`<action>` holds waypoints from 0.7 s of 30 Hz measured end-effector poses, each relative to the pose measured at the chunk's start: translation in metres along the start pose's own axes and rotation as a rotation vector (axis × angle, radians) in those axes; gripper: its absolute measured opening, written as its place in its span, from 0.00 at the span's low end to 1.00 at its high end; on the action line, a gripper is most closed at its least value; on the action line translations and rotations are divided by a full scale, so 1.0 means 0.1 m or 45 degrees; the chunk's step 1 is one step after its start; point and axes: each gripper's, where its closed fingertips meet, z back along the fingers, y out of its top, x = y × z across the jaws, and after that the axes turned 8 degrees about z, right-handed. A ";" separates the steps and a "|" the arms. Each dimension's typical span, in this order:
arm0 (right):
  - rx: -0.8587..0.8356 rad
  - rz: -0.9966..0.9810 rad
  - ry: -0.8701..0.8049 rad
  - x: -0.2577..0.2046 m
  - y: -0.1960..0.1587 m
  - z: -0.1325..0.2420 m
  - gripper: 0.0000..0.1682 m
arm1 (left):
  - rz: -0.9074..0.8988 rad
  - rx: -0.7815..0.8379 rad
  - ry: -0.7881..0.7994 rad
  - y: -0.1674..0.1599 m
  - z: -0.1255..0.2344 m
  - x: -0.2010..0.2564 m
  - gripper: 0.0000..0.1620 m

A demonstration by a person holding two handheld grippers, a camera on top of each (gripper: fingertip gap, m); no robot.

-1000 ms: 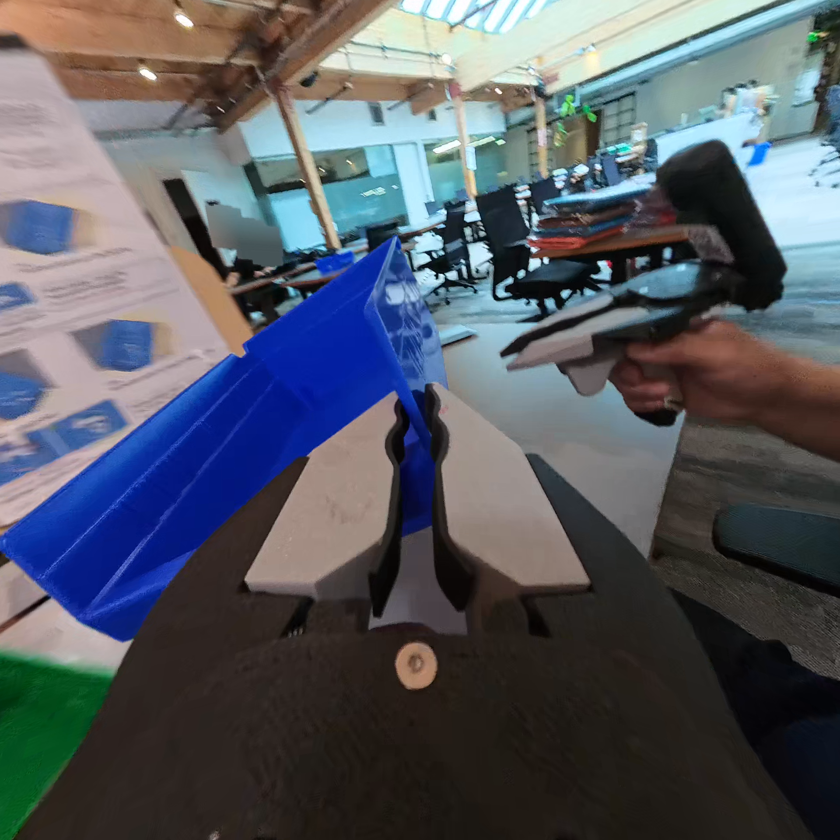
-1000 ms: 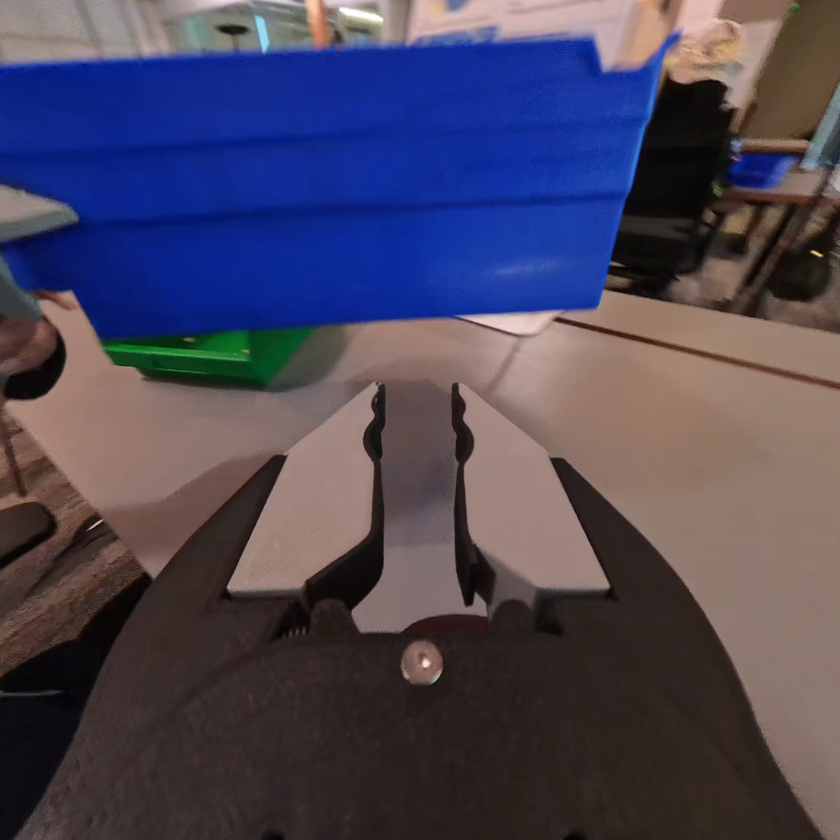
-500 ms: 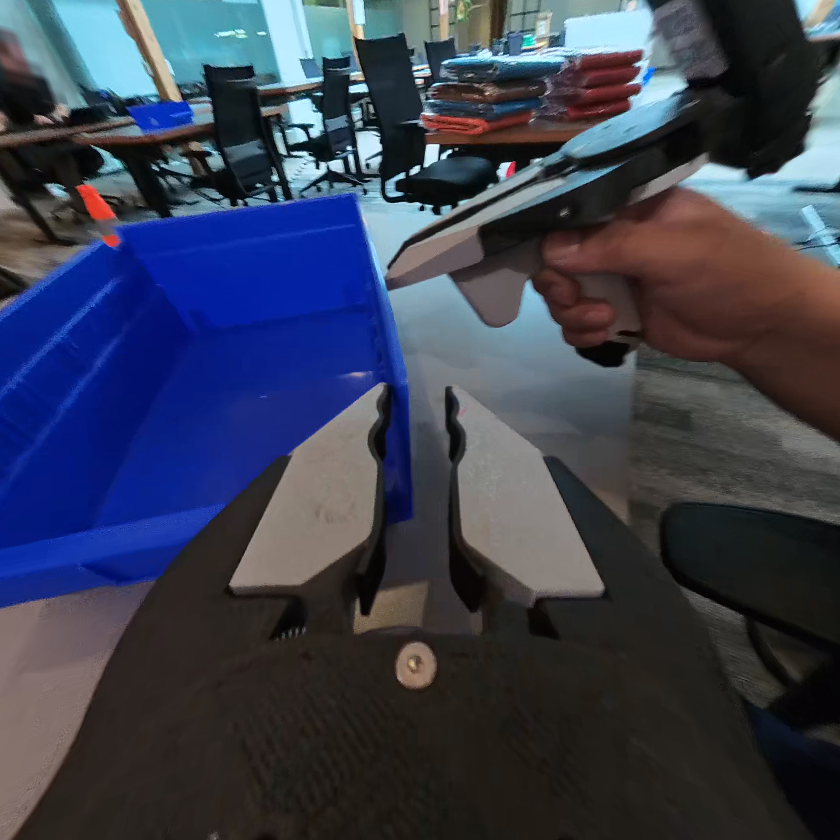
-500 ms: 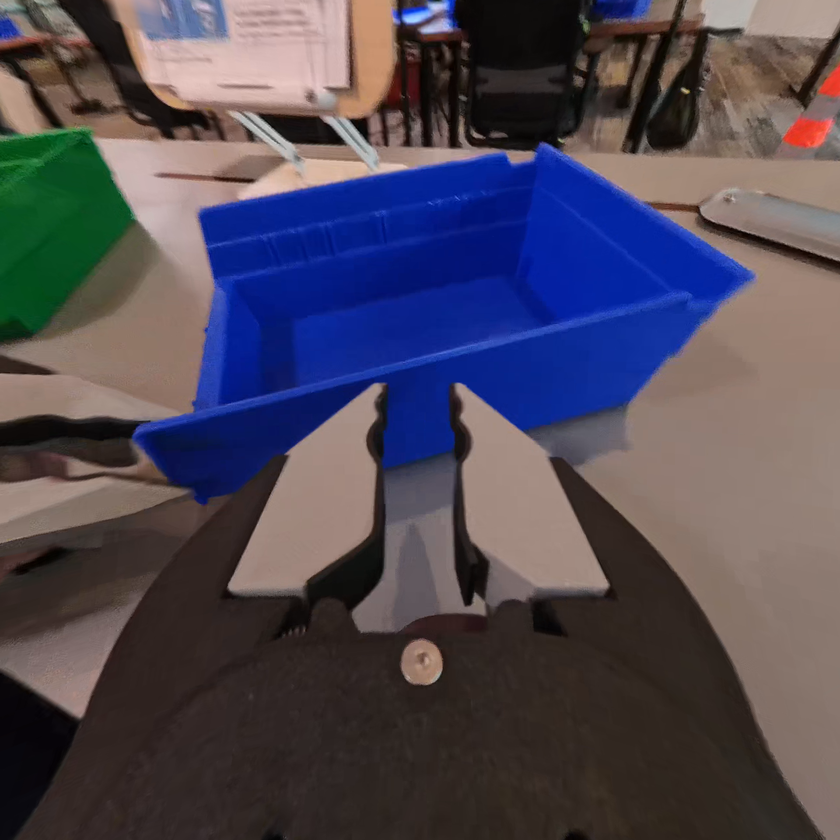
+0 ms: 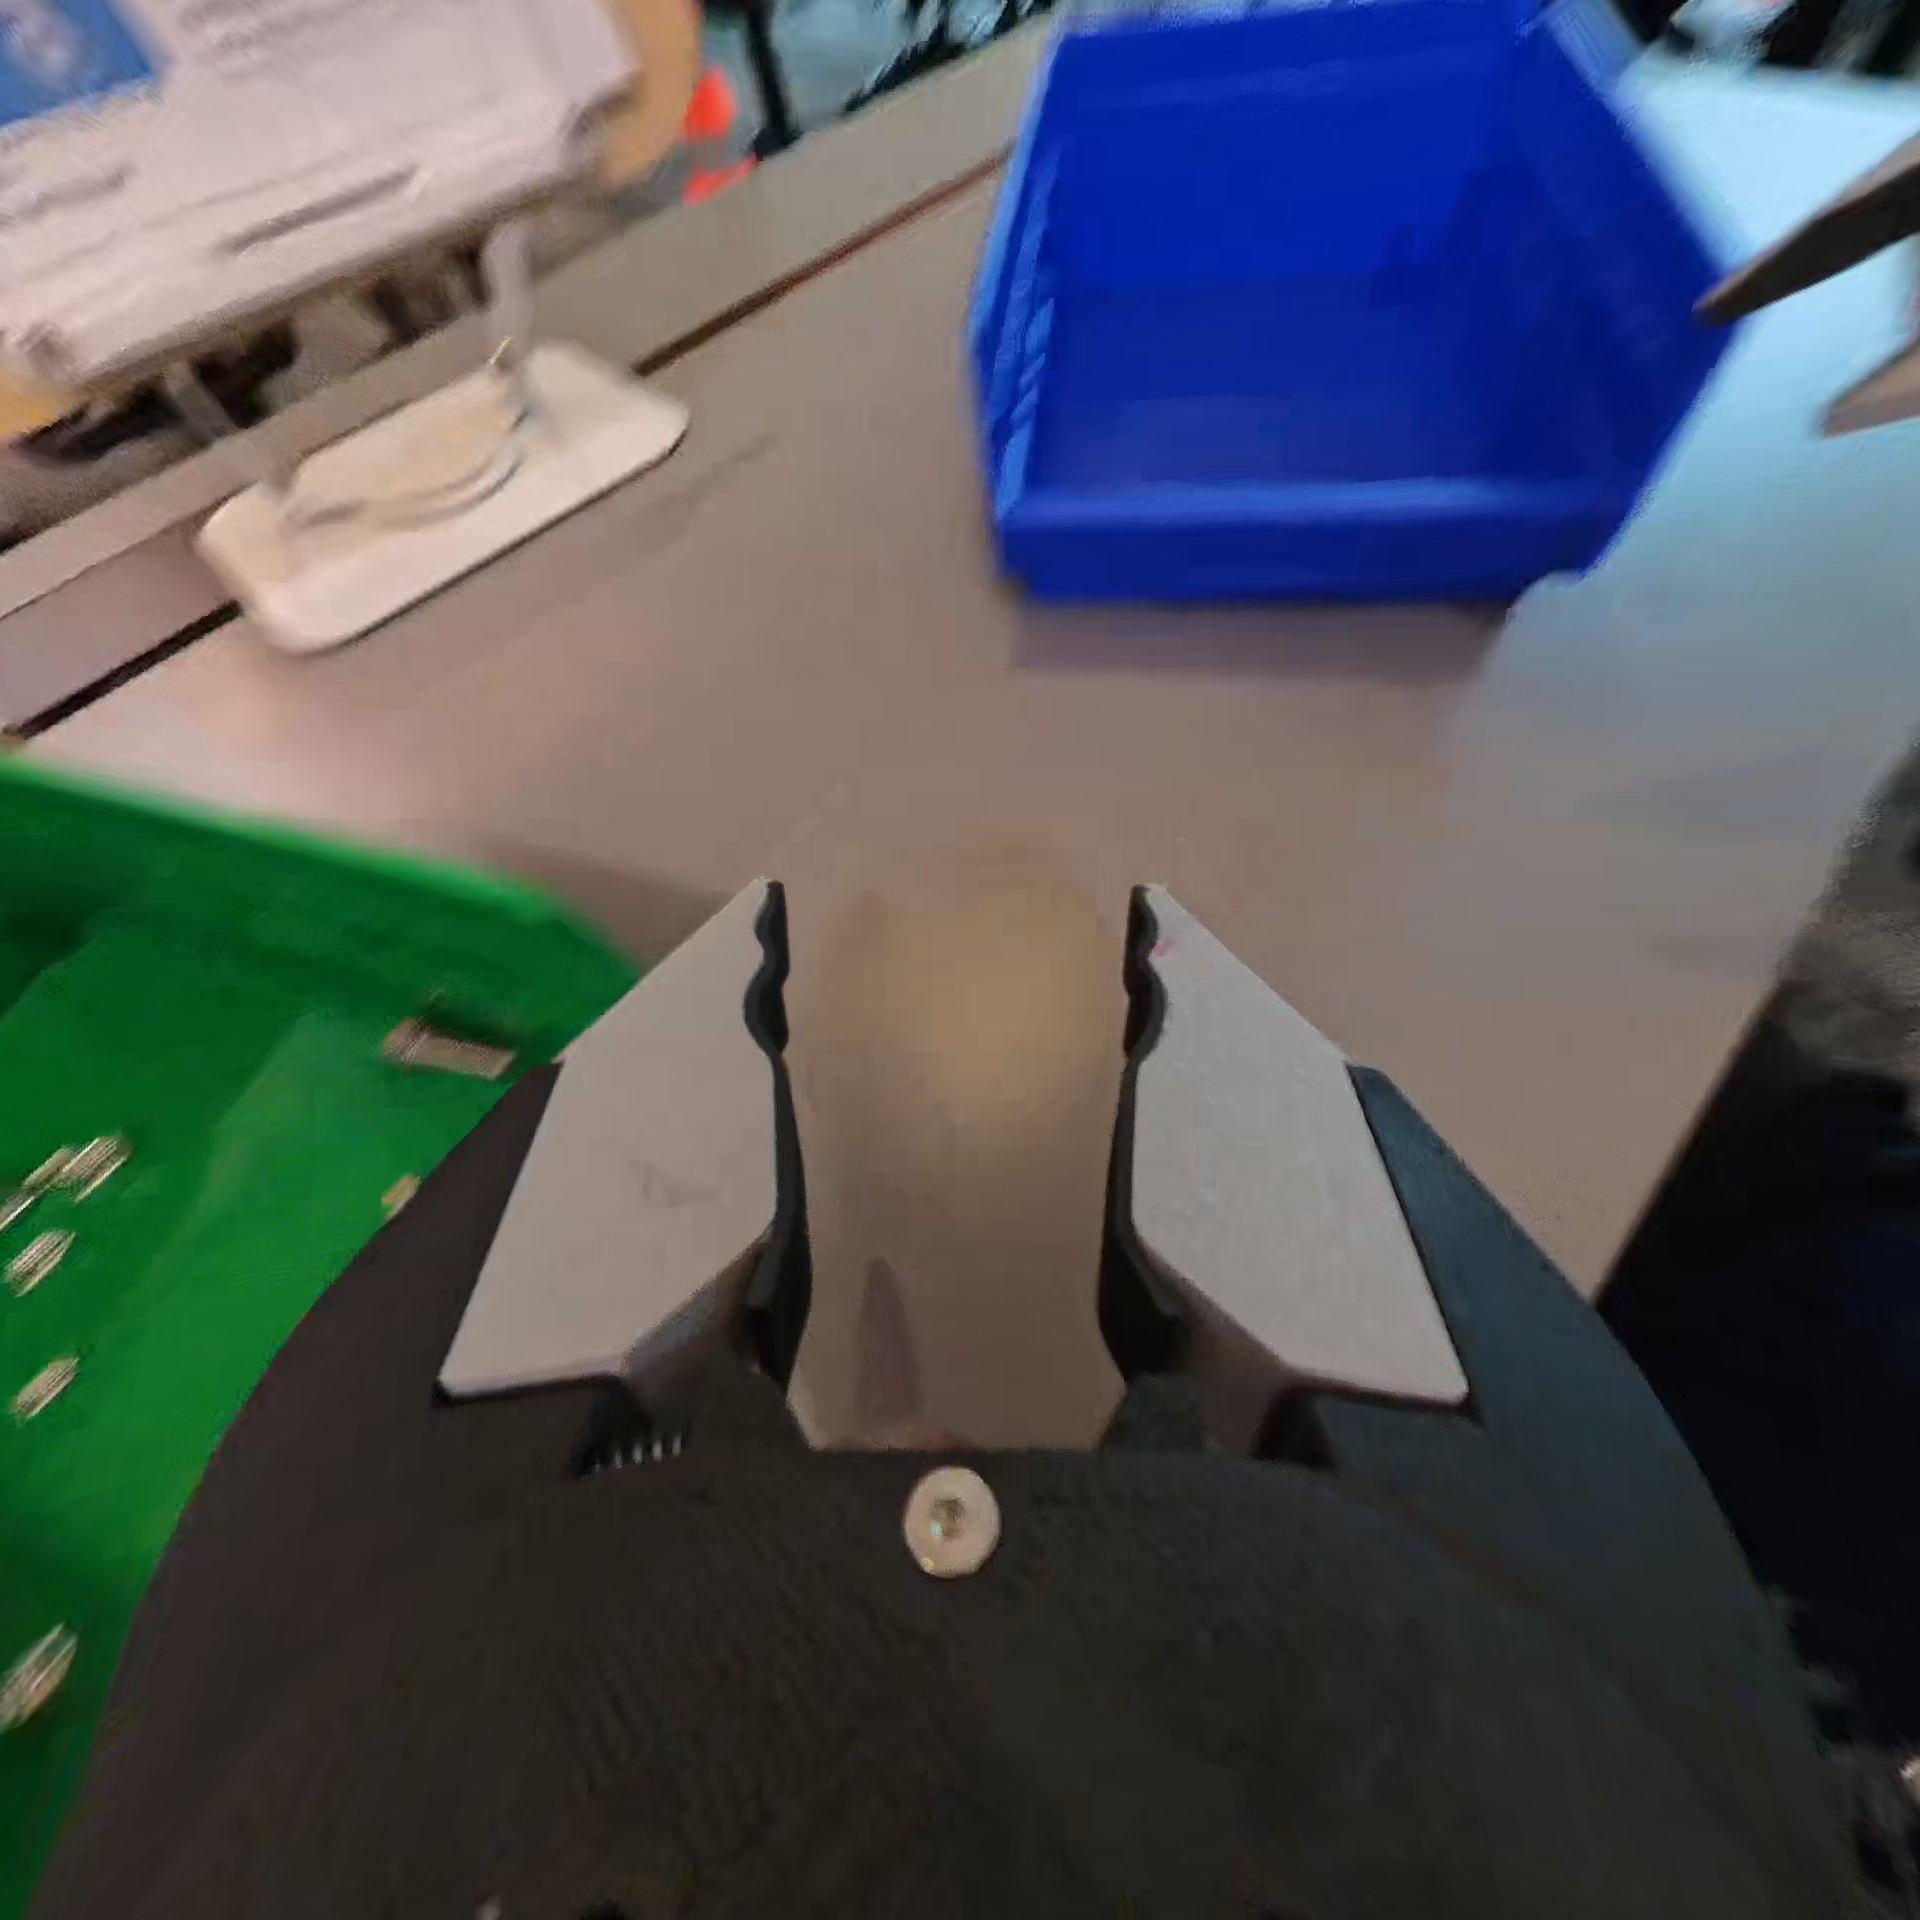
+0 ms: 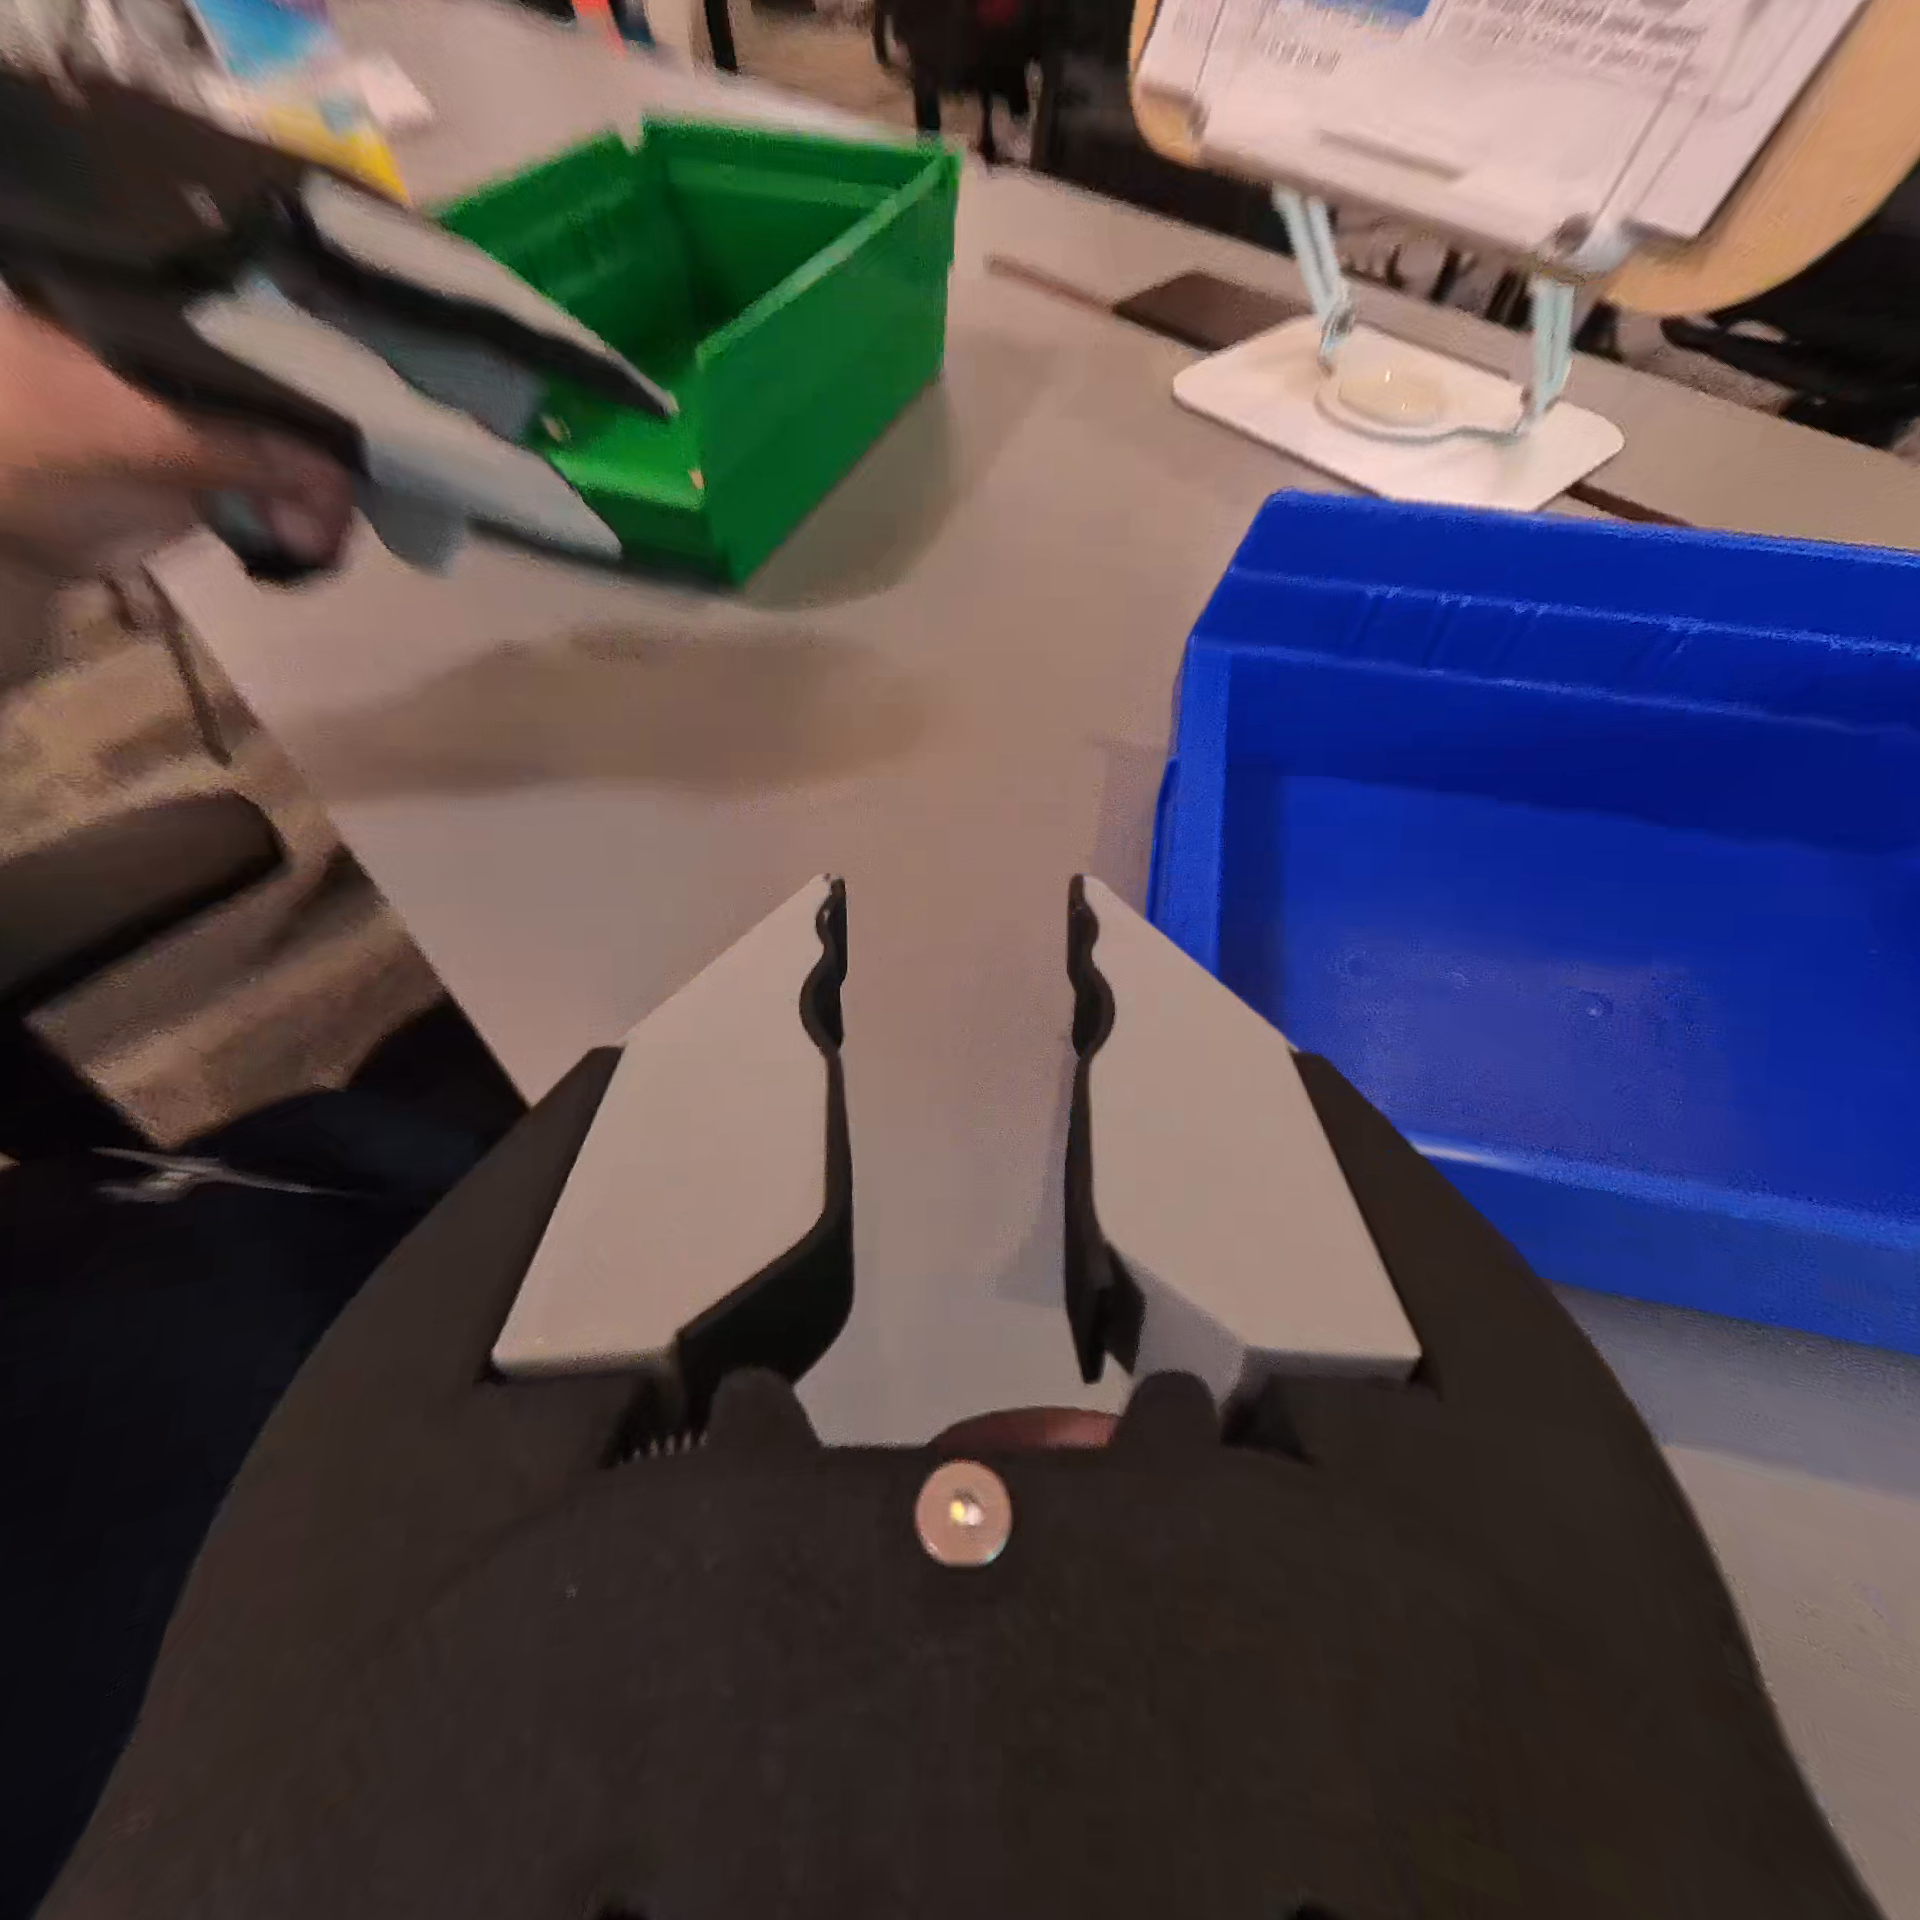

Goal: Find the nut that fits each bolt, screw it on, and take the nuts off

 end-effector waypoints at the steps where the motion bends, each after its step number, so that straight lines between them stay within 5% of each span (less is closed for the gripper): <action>1: -0.068 0.055 -0.061 0.02 -0.07 -0.12 0.23 | 0.001 -0.060 0.076 -0.11 0.06 -0.20 0.43; 4: -0.275 0.140 -0.254 0.25 -0.32 -0.34 0.22 | 0.022 -0.162 0.203 -0.37 0.21 -0.64 0.42; 8: -0.503 0.176 -0.275 0.39 -0.67 -0.32 0.00 | 0.063 -0.339 0.294 -0.75 0.30 -1.04 0.40; 10: -0.565 0.218 -0.360 0.53 -0.78 -0.16 0.00 | -0.024 -0.443 0.404 -0.94 0.39 -1.26 0.37; 13: -0.609 0.167 -0.452 0.83 -0.93 0.17 0.00 | -0.036 -0.516 0.435 -1.18 0.54 -1.47 0.45; 19: -0.695 -0.021 -0.800 1.86 -1.41 1.00 0.00 | -0.022 -0.604 0.567 -1.39 1.00 -1.94 0.49; 21: -0.667 -0.119 -0.819 2.00 -1.48 1.15 0.07 | 0.040 -0.636 0.588 -1.49 1.16 -2.06 0.48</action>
